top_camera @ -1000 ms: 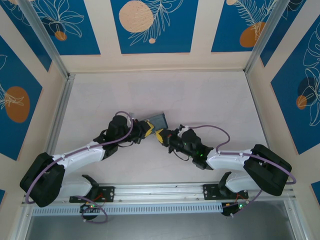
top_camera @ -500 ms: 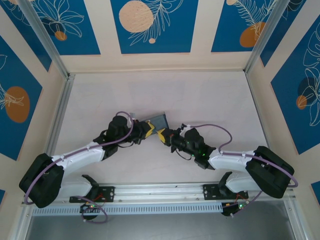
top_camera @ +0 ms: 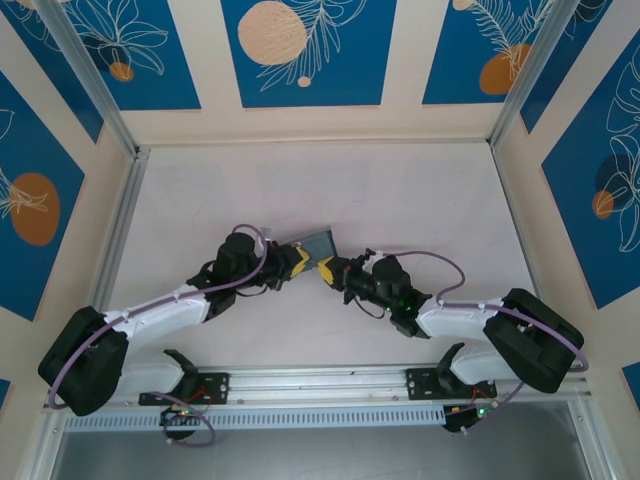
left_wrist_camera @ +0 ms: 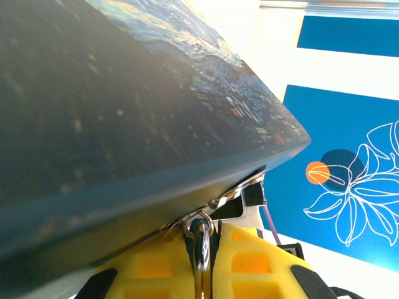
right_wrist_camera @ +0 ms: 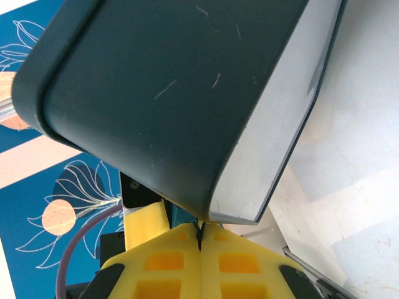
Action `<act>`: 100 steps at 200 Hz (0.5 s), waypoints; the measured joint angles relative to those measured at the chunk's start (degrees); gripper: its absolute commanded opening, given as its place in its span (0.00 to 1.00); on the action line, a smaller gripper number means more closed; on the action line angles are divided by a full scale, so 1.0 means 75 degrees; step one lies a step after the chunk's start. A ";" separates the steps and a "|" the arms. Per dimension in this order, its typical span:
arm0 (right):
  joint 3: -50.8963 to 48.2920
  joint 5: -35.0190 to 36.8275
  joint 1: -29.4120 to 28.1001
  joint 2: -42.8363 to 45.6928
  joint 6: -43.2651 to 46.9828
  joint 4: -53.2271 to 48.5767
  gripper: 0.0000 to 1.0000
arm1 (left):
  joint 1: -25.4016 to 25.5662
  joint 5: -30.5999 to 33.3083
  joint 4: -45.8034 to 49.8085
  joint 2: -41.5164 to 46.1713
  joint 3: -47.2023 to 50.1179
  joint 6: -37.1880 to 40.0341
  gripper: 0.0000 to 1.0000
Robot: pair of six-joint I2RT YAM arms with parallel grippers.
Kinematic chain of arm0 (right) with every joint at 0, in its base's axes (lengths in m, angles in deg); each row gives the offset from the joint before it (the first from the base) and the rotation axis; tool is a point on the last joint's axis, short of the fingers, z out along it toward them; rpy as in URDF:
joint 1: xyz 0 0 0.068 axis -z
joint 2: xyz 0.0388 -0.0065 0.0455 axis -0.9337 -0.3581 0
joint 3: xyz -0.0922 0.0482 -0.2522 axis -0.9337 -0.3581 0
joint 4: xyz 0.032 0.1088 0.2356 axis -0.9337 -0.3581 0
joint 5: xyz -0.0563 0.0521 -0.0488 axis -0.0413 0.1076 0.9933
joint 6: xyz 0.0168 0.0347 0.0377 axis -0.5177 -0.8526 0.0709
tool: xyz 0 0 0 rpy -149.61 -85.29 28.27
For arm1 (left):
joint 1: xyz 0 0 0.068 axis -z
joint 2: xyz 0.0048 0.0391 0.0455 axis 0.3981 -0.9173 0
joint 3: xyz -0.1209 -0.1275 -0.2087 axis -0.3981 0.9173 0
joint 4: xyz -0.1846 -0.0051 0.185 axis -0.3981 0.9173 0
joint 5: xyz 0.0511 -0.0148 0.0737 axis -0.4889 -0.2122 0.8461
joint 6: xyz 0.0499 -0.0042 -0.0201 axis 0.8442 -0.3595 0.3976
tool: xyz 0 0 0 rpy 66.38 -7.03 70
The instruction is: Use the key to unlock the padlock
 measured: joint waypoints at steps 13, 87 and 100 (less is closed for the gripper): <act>0.0015 0.0000 -0.0020 -0.0041 0.0000 0.0023 0.00 | 0.0000 0.0006 0.0003 0.0000 0.0003 0.0003 0.00; 0.0131 0.0070 -0.0230 -0.0522 -0.0085 0.0332 0.00 | -0.0009 0.0119 0.0210 0.0015 0.0023 0.0015 0.00; 0.0131 0.0067 -0.0230 -0.0527 -0.0082 0.0347 0.00 | -0.0009 0.0125 0.0213 0.0015 0.0023 0.0015 0.00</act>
